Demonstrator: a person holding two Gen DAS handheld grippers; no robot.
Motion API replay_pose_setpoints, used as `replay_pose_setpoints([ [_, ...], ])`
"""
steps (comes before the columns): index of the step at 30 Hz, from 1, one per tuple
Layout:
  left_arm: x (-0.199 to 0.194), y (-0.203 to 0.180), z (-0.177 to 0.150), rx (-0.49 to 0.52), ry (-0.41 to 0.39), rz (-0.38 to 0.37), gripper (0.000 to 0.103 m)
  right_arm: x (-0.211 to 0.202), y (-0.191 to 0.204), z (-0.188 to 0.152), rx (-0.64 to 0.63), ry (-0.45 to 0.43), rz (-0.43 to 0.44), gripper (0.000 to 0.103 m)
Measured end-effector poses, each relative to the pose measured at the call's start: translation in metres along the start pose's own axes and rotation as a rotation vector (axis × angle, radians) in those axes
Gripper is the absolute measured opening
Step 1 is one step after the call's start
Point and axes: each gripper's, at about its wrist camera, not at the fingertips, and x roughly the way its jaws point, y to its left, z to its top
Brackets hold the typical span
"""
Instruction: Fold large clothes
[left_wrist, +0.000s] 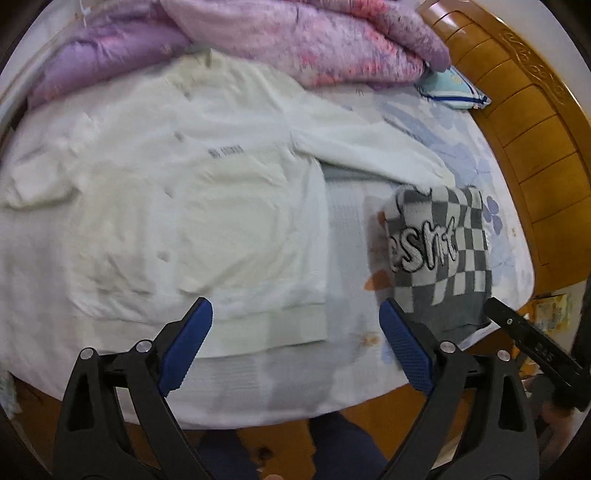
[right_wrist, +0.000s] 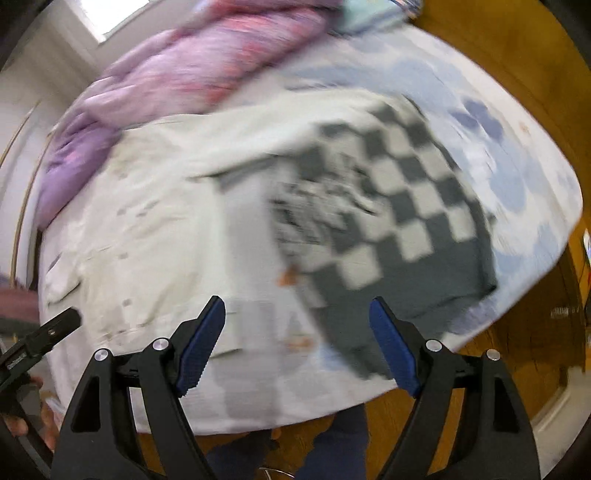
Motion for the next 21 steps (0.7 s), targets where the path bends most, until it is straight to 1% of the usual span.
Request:
replay_pose_setpoints([
  [1, -0.016, 0.005, 0.002, 0.017, -0.024, 0.013, 0.093, -0.012, 0.021, -0.001, -0.016, -0.01, 0.012, 0.083],
  [2, -0.028, 0.008, 0.004, 0.027, -0.041, 0.024, 0.094, -0.01, 0.033, 0.0, -0.024, -0.014, 0.014, 0.086],
  [4, -0.057, 0.018, 0.007, 0.044, -0.083, 0.042, 0.095, -0.033, 0.065, -0.005, -0.046, -0.04, 0.019, 0.088],
  [5, -0.066, 0.022, 0.008, 0.047, -0.095, 0.043, 0.095, -0.039, 0.072, -0.006, -0.054, -0.051, 0.02, 0.088],
  [7, -0.093, 0.034, 0.011, 0.053, -0.126, 0.005, 0.095, -0.059, 0.091, -0.011, -0.068, -0.076, 0.018, 0.089],
  [9, -0.112, 0.042, 0.012, 0.06, -0.15, 0.001, 0.095, -0.073, 0.102, -0.011, -0.074, -0.089, 0.009, 0.09],
  [11, -0.132, 0.049, 0.013, 0.07, -0.174, 0.031, 0.095, -0.086, 0.115, -0.013, -0.079, -0.106, -0.001, 0.094],
  [13, -0.15, 0.054, 0.012, 0.078, -0.193, 0.04, 0.095, -0.107, 0.13, -0.017, -0.093, -0.142, -0.021, 0.094],
  [15, -0.17, 0.058, 0.011, 0.082, -0.217, 0.026, 0.095, -0.124, 0.141, -0.018, -0.1, -0.16, -0.015, 0.095],
  [17, -0.184, 0.061, 0.01, 0.085, -0.223, 0.009, 0.096, -0.135, 0.149, -0.018, -0.109, -0.175, -0.018, 0.095],
  [19, -0.199, 0.064, 0.01, 0.086, -0.234, 0.012, 0.098, -0.15, 0.16, -0.019, -0.124, -0.194, -0.029, 0.095],
  [21, -0.212, 0.067, 0.009, 0.091, -0.257, 0.015, 0.098, -0.162, 0.167, -0.021, -0.13, -0.21, -0.028, 0.095],
])
